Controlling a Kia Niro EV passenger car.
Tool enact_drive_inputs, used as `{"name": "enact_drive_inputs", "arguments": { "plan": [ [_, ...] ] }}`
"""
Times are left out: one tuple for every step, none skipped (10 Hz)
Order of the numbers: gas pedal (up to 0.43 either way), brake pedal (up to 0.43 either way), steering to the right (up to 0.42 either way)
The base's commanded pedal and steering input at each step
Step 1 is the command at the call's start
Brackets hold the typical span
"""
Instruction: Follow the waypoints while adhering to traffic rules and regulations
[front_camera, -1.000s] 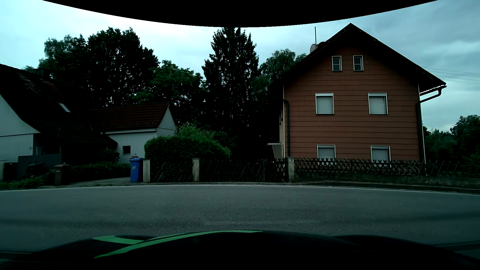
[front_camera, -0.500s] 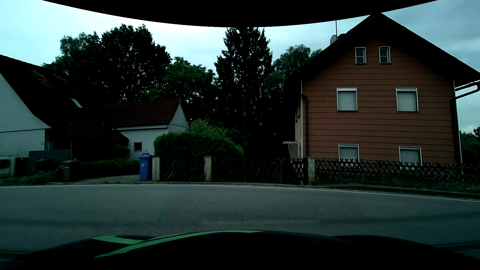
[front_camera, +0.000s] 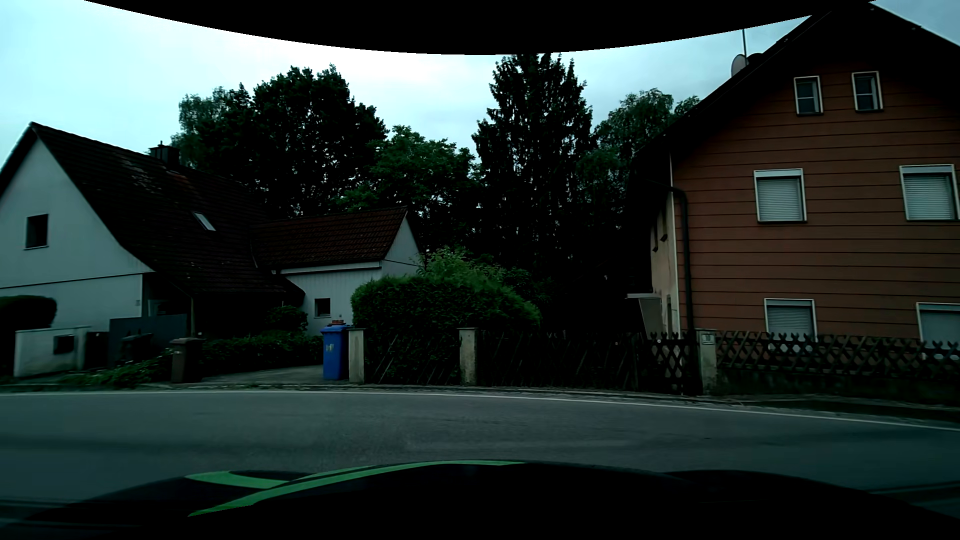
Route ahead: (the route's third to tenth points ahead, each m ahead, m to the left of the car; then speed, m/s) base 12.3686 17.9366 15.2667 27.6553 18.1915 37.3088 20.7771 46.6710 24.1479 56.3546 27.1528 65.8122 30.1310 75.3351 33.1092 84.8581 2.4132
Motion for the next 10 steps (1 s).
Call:
{"name": "enact_drive_inputs", "arguments": {
  "plan": [
    [0.157,0.0,-0.521],
    [0.169,0.0,-0.526],
    [0.169,0.0,-0.529],
    [0.169,0.0,-0.532],
    [0.169,0.0,-0.532],
    [0.169,0.0,-0.533],
    [0.169,0.0,-0.532],
    [0.169,0.0,-0.533],
    [0.169,0.0,-0.535],
    [0.169,0.0,-0.534]
  ]
}}
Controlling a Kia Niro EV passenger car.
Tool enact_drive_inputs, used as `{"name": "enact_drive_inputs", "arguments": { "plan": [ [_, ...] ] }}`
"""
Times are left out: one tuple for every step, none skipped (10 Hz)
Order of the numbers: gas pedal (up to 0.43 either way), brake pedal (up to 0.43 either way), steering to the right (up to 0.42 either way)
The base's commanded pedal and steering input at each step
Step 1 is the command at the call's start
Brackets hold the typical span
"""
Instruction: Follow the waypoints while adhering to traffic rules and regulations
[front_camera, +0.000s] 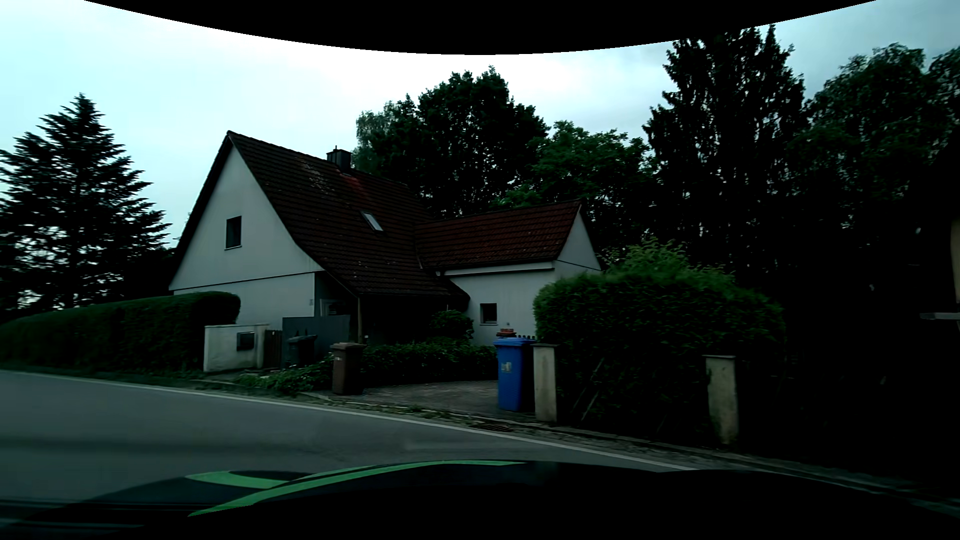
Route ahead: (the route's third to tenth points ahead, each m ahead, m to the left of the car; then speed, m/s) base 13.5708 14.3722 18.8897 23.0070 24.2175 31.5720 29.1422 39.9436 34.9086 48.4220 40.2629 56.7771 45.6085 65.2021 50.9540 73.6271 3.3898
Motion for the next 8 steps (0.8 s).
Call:
{"name": "enact_drive_inputs", "arguments": {
  "plan": [
    [0.169,0.0,-0.529],
    [0.169,0.0,-0.528],
    [0.169,0.0,-0.528],
    [0.169,0.0,-0.528],
    [0.169,0.0,-0.528],
    [0.177,0.0,-0.528],
    [0.177,0.0,-0.527],
    [0.177,0.0,-0.525]
  ]
}}
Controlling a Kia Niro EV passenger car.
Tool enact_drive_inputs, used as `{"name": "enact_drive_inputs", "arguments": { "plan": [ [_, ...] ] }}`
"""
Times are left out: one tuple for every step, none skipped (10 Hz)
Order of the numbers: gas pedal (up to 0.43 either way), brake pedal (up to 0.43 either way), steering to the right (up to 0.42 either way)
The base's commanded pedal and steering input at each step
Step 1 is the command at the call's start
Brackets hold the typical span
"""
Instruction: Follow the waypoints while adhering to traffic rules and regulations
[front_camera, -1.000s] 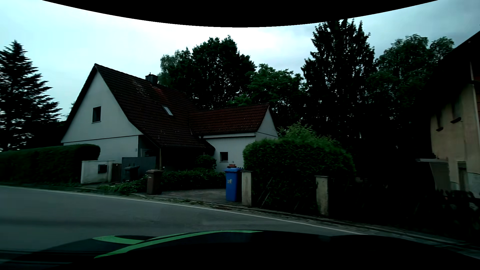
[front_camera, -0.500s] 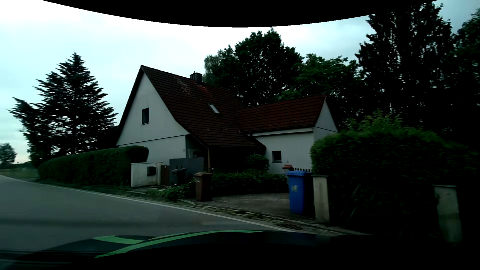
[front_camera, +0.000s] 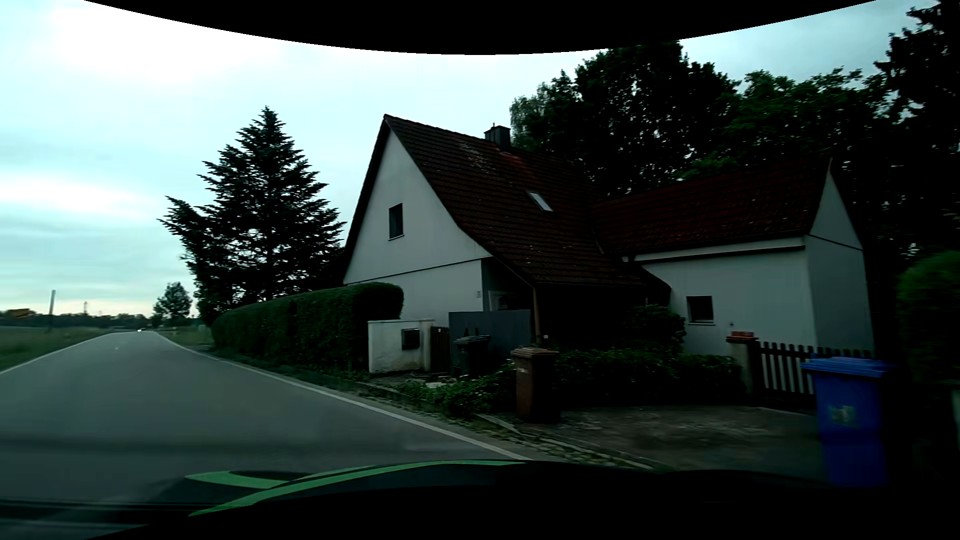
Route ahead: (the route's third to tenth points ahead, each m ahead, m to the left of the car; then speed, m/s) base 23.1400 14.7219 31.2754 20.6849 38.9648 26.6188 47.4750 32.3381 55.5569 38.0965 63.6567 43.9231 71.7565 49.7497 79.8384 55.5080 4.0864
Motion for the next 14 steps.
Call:
{"name": "enact_drive_inputs", "arguments": {
  "plan": [
    [0.177,0.0,-0.517],
    [0.177,0.0,-0.506],
    [0.189,0.0,-0.494],
    [0.189,0.0,-0.48],
    [0.197,0.0,-0.464],
    [0.197,0.0,-0.452],
    [0.197,0.0,-0.434],
    [0.197,0.0,-0.411],
    [0.209,0.0,-0.38],
    [0.209,0.0,-0.344],
    [0.209,0.0,-0.306],
    [0.22,0.0,-0.258],
    [0.22,0.0,-0.206],
    [0.22,0.0,-0.168]
  ]
}}
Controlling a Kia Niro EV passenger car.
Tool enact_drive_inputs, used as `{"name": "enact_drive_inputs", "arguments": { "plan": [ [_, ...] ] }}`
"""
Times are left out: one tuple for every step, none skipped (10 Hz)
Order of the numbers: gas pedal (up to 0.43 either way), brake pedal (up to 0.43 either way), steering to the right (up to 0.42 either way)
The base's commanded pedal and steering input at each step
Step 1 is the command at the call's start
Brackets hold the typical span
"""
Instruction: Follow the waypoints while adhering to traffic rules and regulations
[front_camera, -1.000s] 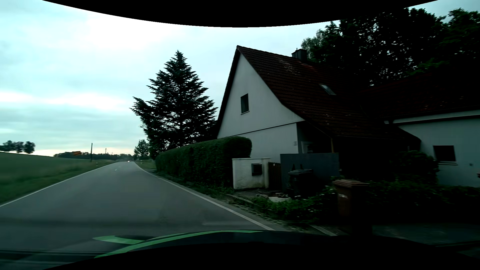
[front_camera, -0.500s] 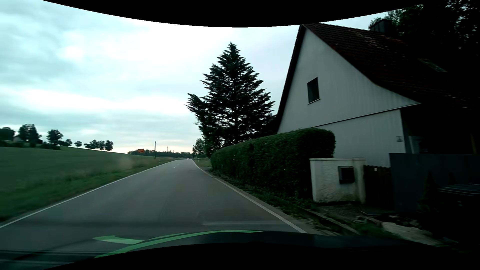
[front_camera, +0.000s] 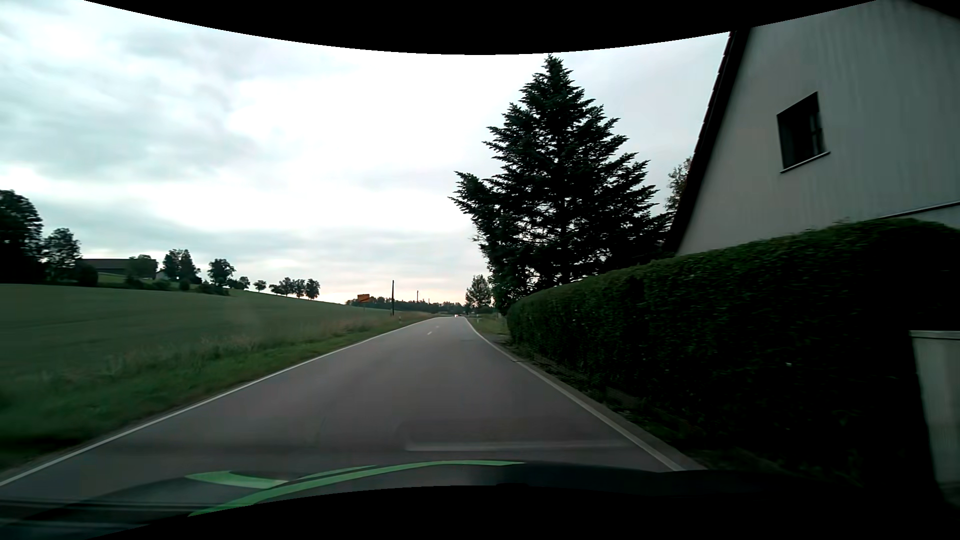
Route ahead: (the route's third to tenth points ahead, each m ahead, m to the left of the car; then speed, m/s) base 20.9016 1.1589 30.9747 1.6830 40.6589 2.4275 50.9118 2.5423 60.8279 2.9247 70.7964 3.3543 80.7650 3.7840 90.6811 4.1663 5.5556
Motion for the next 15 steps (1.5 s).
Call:
{"name": "enact_drive_inputs", "arguments": {
  "plan": [
    [0.22,0.0,-0.132],
    [0.228,0.0,-0.1],
    [0.228,0.0,-0.075],
    [0.228,0.0,-0.055],
    [0.228,0.0,-0.04],
    [0.228,0.0,-0.023],
    [0.228,0.0,-0.01],
    [0.228,0.0,-0.003],
    [0.228,0.0,-0.001],
    [0.24,0.0,-0.001],
    [0.24,0.0,0.0],
    [0.24,0.0,0.0],
    [0.24,0.0,0.001],
    [0.24,0.0,0.001],
    [0.24,0.0,0.001]
  ]
}}
